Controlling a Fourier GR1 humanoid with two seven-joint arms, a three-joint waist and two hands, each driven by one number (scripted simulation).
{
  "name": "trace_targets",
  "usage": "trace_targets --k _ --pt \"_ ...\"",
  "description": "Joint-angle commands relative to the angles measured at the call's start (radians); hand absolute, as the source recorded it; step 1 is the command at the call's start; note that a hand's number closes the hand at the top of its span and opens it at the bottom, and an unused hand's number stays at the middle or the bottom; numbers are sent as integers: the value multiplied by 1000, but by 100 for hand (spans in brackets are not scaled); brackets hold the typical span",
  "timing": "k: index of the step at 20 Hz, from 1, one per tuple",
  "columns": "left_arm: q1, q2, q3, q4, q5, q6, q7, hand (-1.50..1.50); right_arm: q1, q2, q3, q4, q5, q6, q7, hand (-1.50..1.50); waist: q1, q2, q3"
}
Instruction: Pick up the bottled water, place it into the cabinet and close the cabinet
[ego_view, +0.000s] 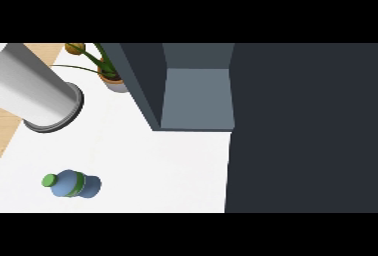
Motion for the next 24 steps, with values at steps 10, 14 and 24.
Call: trace_targets --k 10,14,24 --pt "156 -6 -68 -84 47 -8 -138 -150 268 -1 -47 -212 -107 90 -52 -150 -17 -1 0" --pt "147 0 -6 -83 98 -33 -91 -150 244 -8 -53 -227 -111 79 -21 -150 -8 3 -1" --pt "-63 -5 73 186 171 26 -116 -150 358 -5 -65 -193 -101 184 -169 -150 -28 7 -1"
